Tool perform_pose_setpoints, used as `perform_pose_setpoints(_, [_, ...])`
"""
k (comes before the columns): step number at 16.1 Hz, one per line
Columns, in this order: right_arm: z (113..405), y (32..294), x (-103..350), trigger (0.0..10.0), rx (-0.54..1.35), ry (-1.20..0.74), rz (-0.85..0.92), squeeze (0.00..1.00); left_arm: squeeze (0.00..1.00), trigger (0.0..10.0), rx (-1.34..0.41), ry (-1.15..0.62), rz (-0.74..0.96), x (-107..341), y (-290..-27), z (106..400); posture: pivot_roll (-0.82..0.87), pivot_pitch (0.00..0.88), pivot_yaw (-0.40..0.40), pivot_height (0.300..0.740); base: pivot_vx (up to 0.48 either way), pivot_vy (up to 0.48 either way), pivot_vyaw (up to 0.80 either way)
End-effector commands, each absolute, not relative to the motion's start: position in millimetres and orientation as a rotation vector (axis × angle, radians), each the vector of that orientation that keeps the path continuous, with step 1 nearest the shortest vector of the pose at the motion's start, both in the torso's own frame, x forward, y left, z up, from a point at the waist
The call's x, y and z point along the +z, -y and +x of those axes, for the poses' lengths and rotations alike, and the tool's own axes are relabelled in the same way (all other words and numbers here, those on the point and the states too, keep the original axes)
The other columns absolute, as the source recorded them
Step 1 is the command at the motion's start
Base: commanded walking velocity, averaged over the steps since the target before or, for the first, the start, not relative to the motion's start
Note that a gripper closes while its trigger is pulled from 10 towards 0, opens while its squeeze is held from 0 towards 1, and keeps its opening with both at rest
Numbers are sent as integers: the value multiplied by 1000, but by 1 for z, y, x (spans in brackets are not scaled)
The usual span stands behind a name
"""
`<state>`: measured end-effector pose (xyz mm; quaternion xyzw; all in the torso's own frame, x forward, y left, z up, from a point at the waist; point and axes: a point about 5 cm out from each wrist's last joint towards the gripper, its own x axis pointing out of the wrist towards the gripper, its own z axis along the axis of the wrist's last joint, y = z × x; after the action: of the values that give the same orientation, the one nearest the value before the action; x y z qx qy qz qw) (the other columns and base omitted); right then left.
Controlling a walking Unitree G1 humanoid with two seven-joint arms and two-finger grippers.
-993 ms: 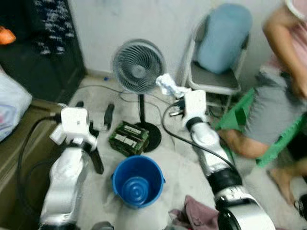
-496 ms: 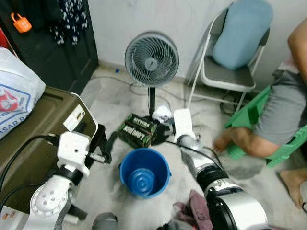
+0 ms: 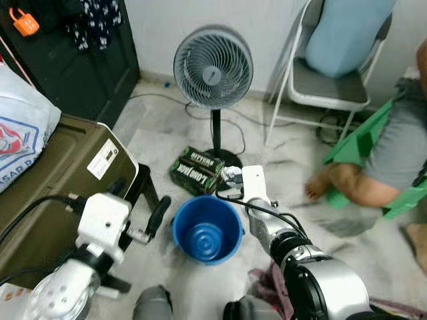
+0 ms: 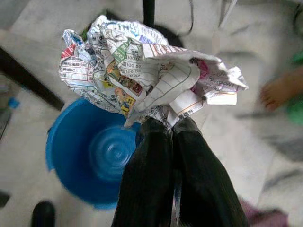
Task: Clean up the room
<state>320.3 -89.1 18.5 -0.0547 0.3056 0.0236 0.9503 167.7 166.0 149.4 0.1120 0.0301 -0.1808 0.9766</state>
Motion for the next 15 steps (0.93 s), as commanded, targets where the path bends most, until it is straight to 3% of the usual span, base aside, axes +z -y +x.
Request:
perform_pose_setpoints(1, [315, 87, 13, 10000, 39, -663, -94, 0, 0, 10000, -363, -70, 237, 153, -169, 165, 250, 224, -21, 740, 0, 0, 0])
perform_pose_setpoints(8, [319, 62, 22, 10000, 83, -638, -24, 0, 0, 10000, -350, -112, 283, 161, -180, 155, 293, 262, 31, 740, 0, 0, 0])
perform_pose_setpoints(15, [321, 77, 22, 10000, 9, -628, 1, 0, 0, 10000, -362, -158, 295, 164, -184, 144, 315, 292, 59, 740, 0, 0, 0])
